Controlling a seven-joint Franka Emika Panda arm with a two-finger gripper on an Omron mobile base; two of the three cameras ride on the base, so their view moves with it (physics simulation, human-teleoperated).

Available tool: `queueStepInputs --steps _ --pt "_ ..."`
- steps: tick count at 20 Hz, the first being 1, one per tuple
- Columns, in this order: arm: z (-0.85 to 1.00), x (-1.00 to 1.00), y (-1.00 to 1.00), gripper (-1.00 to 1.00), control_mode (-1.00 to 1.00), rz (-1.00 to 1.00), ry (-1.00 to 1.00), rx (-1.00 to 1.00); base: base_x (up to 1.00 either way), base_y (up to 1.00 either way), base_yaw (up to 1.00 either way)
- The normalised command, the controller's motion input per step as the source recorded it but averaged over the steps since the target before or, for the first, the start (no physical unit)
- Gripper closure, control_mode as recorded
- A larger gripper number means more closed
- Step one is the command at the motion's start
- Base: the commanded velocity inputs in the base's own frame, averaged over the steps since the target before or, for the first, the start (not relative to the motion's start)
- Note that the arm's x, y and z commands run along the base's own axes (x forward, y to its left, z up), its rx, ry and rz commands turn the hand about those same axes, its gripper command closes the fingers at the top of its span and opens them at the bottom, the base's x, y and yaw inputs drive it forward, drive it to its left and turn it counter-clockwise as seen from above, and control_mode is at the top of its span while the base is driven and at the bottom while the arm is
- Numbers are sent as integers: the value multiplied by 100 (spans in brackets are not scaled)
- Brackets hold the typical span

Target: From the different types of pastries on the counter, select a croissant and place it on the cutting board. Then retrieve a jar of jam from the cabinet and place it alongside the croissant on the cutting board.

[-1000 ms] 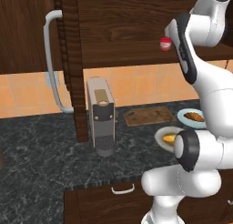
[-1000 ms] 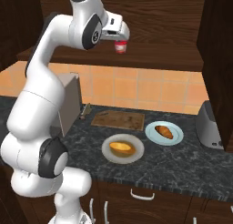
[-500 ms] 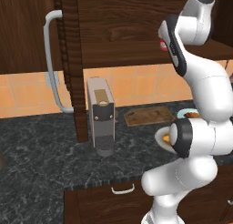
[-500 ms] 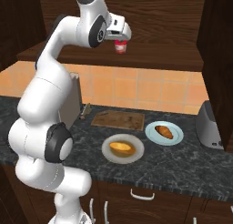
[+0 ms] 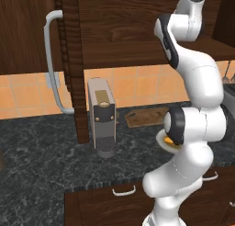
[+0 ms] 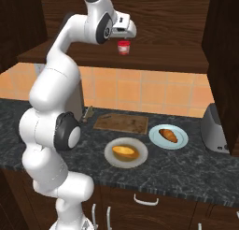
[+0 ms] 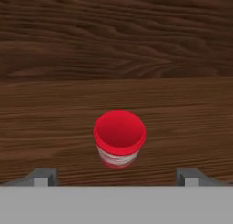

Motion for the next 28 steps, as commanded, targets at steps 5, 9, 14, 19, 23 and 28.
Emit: queueStepInputs --steps 5,9,14,19,23,28 --pt "-2 14 -15 -100 -100 0 0 0 0 0 0" --pt "-20 2 -19 -100 -100 -2 1 0 0 0 0" --pt "-32 8 0 -100 -100 -1 0 0 0 0 0" --pt "-23 27 0 -100 -100 0 0 -1 0 0 0" --pt "-5 44 0 -100 -100 0 0 0 0 0 0" --pt "0 27 0 -100 -100 0 0 0 0 0 0"
